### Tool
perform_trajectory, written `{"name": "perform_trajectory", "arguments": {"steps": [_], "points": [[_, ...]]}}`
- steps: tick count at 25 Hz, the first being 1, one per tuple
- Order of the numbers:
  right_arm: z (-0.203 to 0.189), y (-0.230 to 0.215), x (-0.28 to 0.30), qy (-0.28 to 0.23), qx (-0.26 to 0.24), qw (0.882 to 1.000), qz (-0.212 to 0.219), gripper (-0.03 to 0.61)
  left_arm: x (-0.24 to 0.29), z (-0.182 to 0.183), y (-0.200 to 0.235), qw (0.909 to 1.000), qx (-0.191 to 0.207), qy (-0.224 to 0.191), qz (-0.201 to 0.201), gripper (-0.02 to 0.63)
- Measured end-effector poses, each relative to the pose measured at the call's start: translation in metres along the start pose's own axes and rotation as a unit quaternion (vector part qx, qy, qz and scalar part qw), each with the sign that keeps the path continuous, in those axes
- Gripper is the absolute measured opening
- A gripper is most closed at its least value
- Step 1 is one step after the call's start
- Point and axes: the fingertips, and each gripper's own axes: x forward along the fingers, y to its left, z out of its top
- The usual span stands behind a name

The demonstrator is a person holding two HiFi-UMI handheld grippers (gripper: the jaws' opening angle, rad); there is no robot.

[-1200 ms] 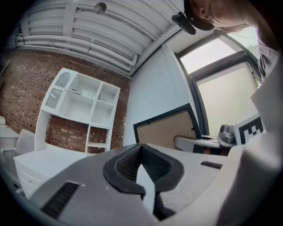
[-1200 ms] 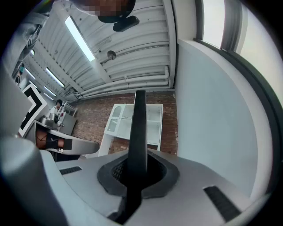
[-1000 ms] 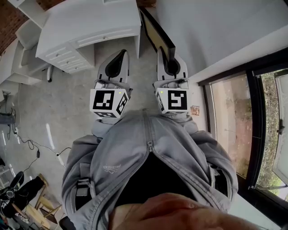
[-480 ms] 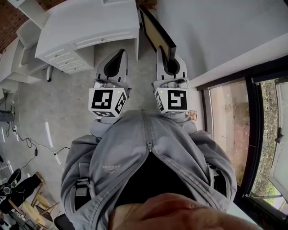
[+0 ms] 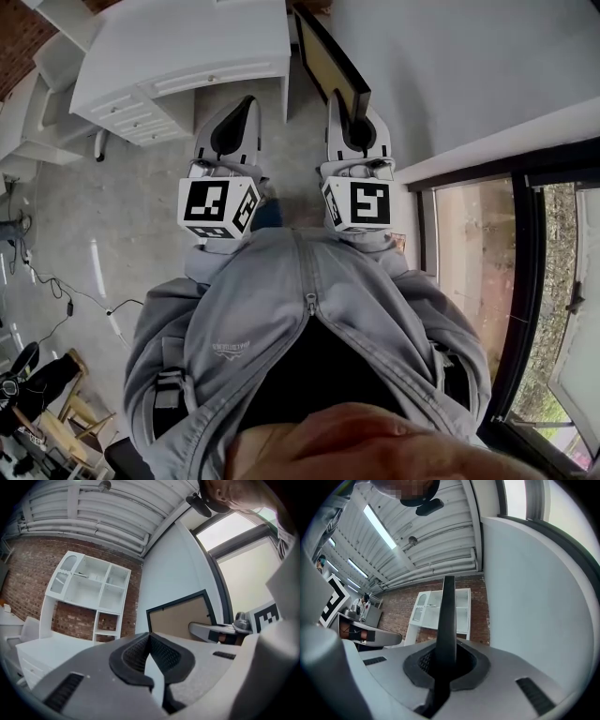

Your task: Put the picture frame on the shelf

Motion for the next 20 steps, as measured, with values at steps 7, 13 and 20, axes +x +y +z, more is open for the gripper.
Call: {"name": "perform_trajectory", "arguments": {"steps": [7,13,20], "points": [[-0.010,0.001,0.031,0.001,-0.005,1.000,-0.005,0.032,0.024,-0.005,0.029,1.0000,-0.002,-0.001,-0.002,0.008],[-0.027,-0.002,0.073,0.008,-0.006,1.000,-0.007,0.032,0.057,-0.014,0.059,1.0000,-0.006,0.004,-0.005,0.006],[-0.044,-0.007,0.134,0.018,-0.009,1.000,-0.010,0.032,0.104,-0.015,0.102,0.9999,-0.008,0.008,-0.009,0.008]]}}
